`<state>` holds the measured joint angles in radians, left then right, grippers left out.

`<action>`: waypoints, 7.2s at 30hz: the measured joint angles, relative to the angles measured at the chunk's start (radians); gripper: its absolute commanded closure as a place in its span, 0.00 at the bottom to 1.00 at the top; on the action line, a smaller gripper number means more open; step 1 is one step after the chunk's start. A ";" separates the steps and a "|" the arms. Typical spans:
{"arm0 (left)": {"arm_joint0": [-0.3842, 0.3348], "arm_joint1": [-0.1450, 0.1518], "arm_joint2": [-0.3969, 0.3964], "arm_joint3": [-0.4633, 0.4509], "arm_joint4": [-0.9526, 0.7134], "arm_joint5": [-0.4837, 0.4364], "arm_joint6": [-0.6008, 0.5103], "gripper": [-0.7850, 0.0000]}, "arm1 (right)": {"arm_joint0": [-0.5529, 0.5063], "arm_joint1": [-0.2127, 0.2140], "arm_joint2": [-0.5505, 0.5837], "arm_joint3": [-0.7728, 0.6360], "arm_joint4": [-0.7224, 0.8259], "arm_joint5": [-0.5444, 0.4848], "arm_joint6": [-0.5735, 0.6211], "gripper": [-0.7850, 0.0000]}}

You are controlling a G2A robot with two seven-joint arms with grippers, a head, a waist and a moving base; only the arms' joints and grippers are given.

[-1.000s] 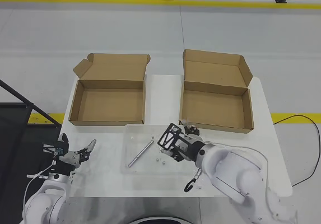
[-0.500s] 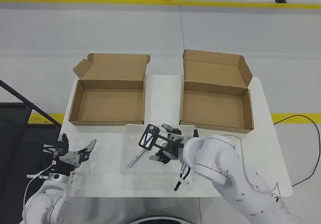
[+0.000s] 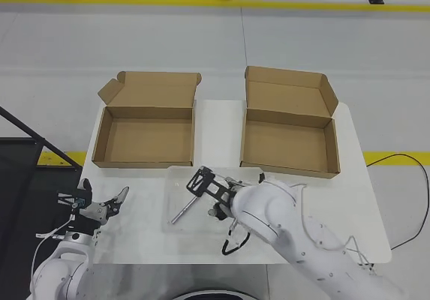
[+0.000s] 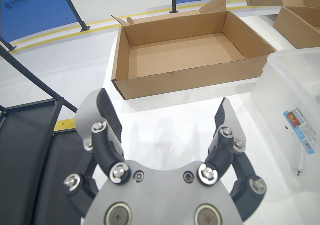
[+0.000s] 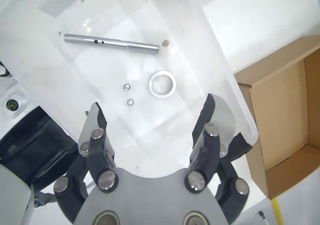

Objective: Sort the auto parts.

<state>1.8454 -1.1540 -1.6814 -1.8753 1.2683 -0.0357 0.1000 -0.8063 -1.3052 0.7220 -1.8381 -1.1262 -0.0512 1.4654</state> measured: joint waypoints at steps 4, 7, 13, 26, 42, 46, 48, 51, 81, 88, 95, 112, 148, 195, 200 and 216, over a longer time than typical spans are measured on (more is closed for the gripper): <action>0.000 0.000 0.000 0.000 0.000 0.000 0.000 0.00 | 0.037 -0.021 -0.029 0.063 -0.012 0.094 0.067 0.53; 0.000 0.000 0.000 0.000 0.000 0.000 0.000 0.00 | 0.058 -0.036 -0.059 0.120 -0.045 0.174 0.071 0.52; 0.000 0.000 0.000 0.000 0.000 0.000 0.000 0.00 | 0.099 -0.065 -0.099 0.223 -0.035 0.307 0.071 0.42; 0.000 0.000 0.000 0.000 0.000 0.000 0.000 0.00 | 0.067 -0.093 -0.016 0.313 -0.002 0.416 -0.012 0.64; 0.000 0.000 0.000 0.000 0.000 0.000 0.000 0.00 | 0.060 -0.118 0.014 0.379 0.025 0.410 -0.078 0.62; 0.000 0.000 0.000 0.000 0.000 0.000 0.000 0.00 | 0.067 -0.126 0.014 0.409 0.036 0.398 -0.085 0.67; 0.000 0.000 0.000 0.000 0.000 0.000 0.000 0.00 | 0.071 -0.130 0.014 0.424 0.041 0.395 -0.086 0.70; 0.000 0.000 0.000 0.000 0.000 0.000 0.000 0.00 | 0.077 -0.136 0.014 0.445 0.045 0.391 -0.083 0.72; 0.000 0.000 0.000 0.000 0.000 0.000 0.000 0.00 | 0.039 -0.115 0.226 0.208 0.202 0.034 -0.186 1.00; 0.000 0.000 0.000 0.000 0.000 0.000 0.000 0.00 | 0.013 -0.099 0.313 0.124 0.232 0.022 -0.194 1.00; 0.000 0.000 0.000 0.000 0.000 0.000 0.000 0.00 | 0.013 -0.099 0.312 0.126 0.232 0.021 -0.194 1.00; 0.000 0.000 0.000 0.000 0.000 0.000 0.000 0.00 | -0.120 -0.084 0.567 0.012 0.537 0.035 -0.557 1.00; 0.000 0.000 0.000 0.000 0.000 0.000 0.000 0.00 | 0.128 -0.064 0.389 0.536 -0.124 0.170 -0.475 1.00; 0.000 0.000 0.000 0.000 0.000 0.000 0.000 0.00 | 0.055 -0.059 0.469 0.172 0.217 -0.047 -0.152 0.00; 0.000 0.000 0.000 0.000 0.000 0.000 0.000 0.00 | 0.049 -0.057 0.460 0.110 0.292 -0.066 -0.090 0.00; 0.000 0.000 0.000 0.000 0.000 0.000 0.000 0.00 | 0.046 -0.056 0.370 0.072 0.223 -0.108 -0.052 0.00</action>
<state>1.8454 -1.1540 -1.6814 -1.8753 1.2683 -0.0357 0.1000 -0.7604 -1.3615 1.0921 -1.7665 -0.9029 -0.1588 1.4131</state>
